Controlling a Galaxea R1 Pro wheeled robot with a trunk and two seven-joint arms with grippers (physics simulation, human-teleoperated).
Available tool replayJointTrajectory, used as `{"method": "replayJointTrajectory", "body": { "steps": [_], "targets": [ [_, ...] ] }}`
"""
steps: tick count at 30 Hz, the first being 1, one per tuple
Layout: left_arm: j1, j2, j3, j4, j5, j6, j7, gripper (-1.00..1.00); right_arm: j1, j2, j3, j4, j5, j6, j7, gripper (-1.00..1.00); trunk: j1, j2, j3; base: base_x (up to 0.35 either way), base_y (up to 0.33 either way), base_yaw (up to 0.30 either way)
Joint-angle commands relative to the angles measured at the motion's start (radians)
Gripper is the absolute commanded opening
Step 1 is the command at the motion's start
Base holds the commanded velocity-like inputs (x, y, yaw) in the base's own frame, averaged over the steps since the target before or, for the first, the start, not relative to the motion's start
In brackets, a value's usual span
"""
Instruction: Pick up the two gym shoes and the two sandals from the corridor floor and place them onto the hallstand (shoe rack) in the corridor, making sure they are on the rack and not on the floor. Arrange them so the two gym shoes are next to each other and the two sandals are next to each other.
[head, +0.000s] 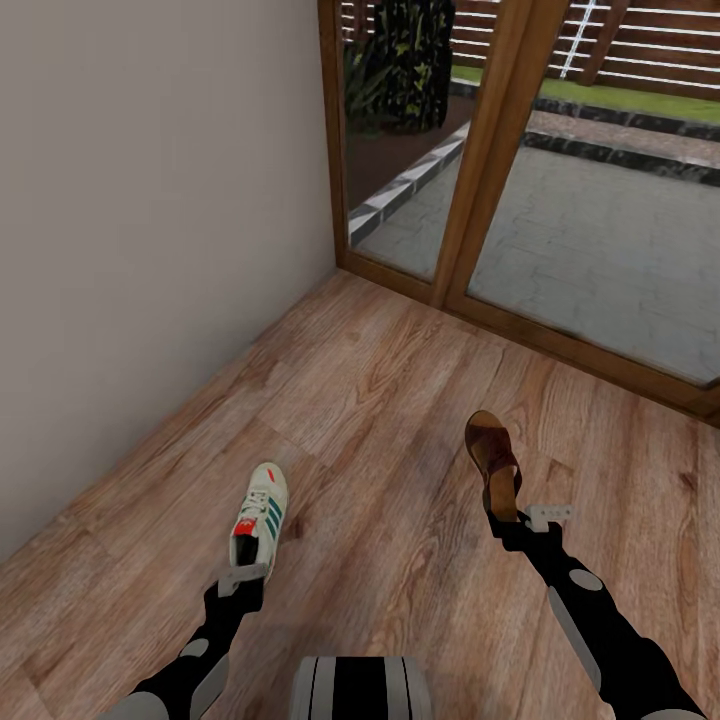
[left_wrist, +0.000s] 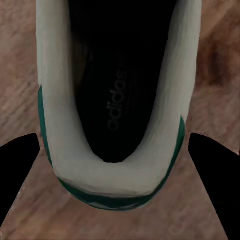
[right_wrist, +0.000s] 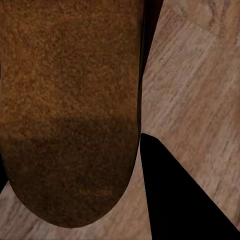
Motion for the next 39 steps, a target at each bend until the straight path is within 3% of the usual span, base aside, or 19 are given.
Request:
{"method": "replayJointTrajectory", "body": {
  "steps": [1,32,39],
  "targets": [
    [0.0,0.0,-0.008,0.001,0.009,-0.004,0.002,-1.0,0.0,0.0,0.0,-0.002,-0.014,0.006,0.002,-1.0,0.0,0.0,-0.001,0.0,0.0,0.0],
    [0.0,0.001,-0.006,0.001,0.011,-0.006,0.003,-1.0,0.0,0.0,0.001,-0.002,-0.014,0.006,0.002,-1.0,0.0,0.0,-0.001,0.0,0.0,0.0],
    [-0.001,0.002,-0.006,0.001,0.011,-0.006,0.003,-1.0,0.0,0.0,0.003,0.001,-0.012,0.004,0.002,-1.0,-0.003,0.001,0.026,0.0,0.0,0.0]
  ]
}}
